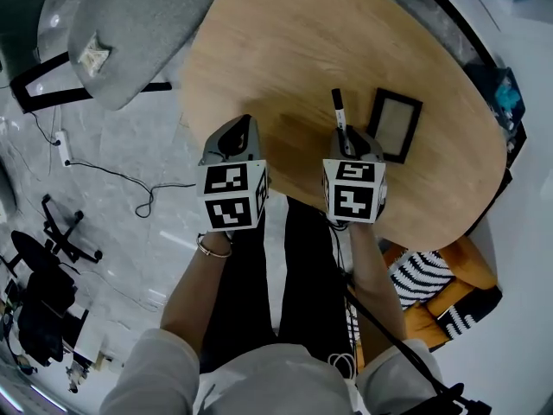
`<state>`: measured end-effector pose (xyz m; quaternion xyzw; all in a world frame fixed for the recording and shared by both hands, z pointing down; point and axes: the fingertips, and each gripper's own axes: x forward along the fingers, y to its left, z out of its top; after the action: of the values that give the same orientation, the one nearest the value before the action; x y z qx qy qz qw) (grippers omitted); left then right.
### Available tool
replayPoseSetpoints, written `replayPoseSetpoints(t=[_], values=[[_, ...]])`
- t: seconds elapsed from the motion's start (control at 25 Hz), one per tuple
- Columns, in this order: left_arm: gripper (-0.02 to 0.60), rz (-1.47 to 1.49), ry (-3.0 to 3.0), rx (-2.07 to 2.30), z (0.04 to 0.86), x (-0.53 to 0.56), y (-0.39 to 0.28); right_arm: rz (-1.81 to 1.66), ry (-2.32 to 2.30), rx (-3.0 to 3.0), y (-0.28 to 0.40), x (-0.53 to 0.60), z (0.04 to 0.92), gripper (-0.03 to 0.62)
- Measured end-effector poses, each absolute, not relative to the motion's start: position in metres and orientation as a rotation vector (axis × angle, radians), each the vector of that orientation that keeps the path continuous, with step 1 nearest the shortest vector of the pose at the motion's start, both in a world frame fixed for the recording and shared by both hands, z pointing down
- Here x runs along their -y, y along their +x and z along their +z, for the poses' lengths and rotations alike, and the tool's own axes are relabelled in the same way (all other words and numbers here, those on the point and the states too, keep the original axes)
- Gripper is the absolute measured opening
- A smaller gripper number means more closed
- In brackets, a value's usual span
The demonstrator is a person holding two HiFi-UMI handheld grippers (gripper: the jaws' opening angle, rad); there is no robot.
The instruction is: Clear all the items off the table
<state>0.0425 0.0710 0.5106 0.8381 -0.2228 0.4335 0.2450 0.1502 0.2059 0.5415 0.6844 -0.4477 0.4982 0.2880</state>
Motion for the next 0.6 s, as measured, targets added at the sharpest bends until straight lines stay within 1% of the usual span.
replayPoseSetpoints(t=[0.28, 0.6], values=[[0.003, 1.14, 2.233, 0.72, 0.512, -0.029, 0.007, 1.305, 1.821, 1.256, 0.132, -0.154, 0.533, 0.08], [0.003, 1.078, 2.109, 0.921, 0.521, 0.031, -0.071, 1.276, 1.696, 1.412, 0.075, -0.063, 0.539, 0.081]])
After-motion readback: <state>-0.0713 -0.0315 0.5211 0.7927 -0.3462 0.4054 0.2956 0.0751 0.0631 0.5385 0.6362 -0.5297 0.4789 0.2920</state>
